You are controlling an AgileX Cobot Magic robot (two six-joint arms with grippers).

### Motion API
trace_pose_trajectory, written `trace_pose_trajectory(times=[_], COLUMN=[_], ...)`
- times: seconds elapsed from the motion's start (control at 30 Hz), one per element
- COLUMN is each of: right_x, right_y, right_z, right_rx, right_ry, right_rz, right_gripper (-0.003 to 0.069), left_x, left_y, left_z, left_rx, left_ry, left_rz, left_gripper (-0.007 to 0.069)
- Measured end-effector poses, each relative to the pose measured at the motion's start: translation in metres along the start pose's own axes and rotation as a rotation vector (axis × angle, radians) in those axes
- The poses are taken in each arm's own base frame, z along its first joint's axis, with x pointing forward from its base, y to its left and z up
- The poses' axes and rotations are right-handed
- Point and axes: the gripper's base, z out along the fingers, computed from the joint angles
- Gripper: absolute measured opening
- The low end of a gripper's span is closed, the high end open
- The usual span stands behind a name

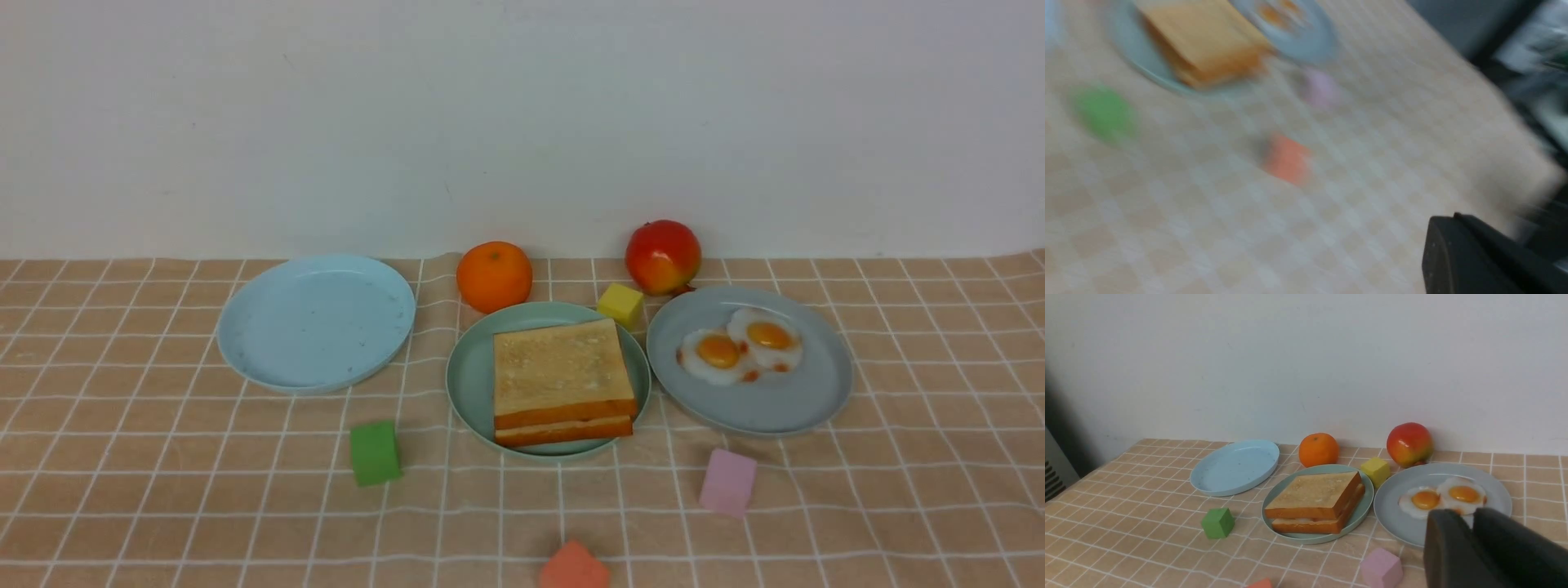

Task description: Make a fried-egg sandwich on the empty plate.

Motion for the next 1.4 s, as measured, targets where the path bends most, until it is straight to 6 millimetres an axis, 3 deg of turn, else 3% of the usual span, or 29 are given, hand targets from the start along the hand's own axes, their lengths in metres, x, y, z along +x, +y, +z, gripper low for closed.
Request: trace_pose_trajectory(times=[0.03,0.13,0.27,0.37,0.5,1.4], right_x=[0.0,0.0,0.0,0.0,0.0,0.0], right_y=[0.0,0.0,0.0,0.0,0.0,0.0], right_z=[0.0,0.0,0.0,0.0,0.0,0.0], right_rx=[0.0,0.0,0.0,-0.001,0.001,0.001], right_ry=[0.0,0.0,0.0,-0.001,0.002,0.002], right_rz=[0.0,-0.001,0.0,0.0,0.0,0.0], right_gripper=[0.0109,0.0113,0.0118,0.0124,0.0127,0.0146], left_x=[0.001,0.028,0.07,0.104,0.125,0.127], left_y=[0.002,0.032,0.059,0.077,0.086,0.087], left_z=[0.001,0.005,0.016,0.03,0.036,0.036], left_rx=[-0.014,-0.258,-0.423,-0.498,-0.555,-0.556], left_ry=[-0.005,-0.192,-0.323,-0.307,-0.204,-0.187], left_rz=[0.007,0.135,0.132,0.046,-0.089,-0.105], left_gripper=[-0.0013,-0.0013,-0.0013,-0.0013,-0.0011,0.0])
